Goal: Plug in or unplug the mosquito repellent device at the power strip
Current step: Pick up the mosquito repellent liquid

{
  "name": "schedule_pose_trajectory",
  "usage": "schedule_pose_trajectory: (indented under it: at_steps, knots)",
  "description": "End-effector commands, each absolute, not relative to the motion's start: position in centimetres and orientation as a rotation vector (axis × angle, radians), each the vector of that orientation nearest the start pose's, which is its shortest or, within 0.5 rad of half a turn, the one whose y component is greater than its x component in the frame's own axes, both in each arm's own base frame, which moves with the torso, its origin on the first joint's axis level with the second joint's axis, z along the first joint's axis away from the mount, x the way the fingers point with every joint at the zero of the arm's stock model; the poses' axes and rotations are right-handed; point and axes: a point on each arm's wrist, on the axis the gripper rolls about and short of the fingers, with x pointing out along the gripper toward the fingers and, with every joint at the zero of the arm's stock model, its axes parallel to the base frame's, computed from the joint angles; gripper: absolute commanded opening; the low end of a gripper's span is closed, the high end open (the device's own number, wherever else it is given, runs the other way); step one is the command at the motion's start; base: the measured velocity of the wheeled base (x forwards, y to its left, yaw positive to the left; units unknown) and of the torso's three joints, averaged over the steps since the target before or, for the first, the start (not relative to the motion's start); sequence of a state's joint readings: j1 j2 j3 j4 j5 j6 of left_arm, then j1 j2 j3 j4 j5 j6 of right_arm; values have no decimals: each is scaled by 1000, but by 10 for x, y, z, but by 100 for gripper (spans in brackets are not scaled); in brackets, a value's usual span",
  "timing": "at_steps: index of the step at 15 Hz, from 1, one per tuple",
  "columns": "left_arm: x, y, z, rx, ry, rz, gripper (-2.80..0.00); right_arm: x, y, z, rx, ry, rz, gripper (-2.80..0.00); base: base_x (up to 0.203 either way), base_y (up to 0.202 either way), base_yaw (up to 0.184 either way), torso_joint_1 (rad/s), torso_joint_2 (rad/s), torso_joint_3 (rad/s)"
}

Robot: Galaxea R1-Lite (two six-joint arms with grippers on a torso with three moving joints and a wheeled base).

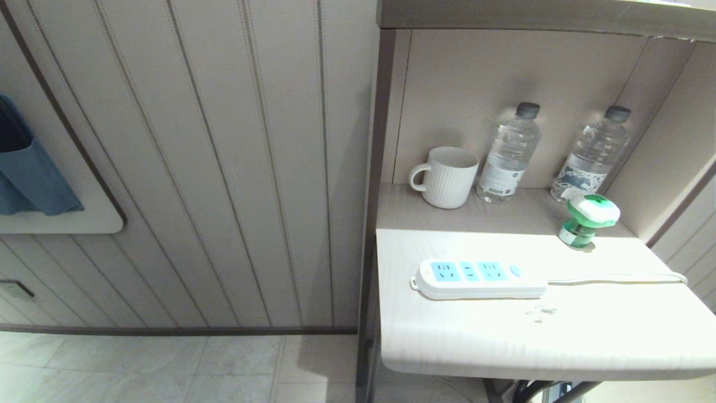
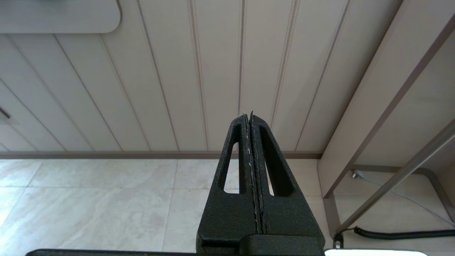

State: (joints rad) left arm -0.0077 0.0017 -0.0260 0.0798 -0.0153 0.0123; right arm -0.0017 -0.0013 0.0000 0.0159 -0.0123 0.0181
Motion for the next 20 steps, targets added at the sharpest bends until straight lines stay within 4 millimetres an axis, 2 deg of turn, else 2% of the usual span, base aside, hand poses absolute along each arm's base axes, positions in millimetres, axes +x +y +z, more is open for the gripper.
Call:
schedule_pose_trajectory:
  at_steps: [1,8,11,14,17,20]
  knots:
    - [-25,0,75,12,55,-23,-280,-23,0,74,1,17,-10,-280,0,0,0,0,0,0]
    - [-25,0,75,12,55,-23,-280,-22,0,74,2,23,-13,-280,0,0,0,0,0,0]
    - [-25,0,75,12,55,-22,-280,-16,0,76,4,99,-15,-280,0,0,0,0,0,0]
    - [-25,0,75,12,57,-23,-280,1,0,97,7,85,-29,-280,0,0,0,0,0,0]
    - [-25,0,75,12,57,-23,-280,23,-1,133,-13,-98,-61,-280,0,0,0,0,0,0]
    - [-25,0,74,12,57,-22,-280,49,-4,155,-64,-171,-112,-280,0,0,0,0,0,0]
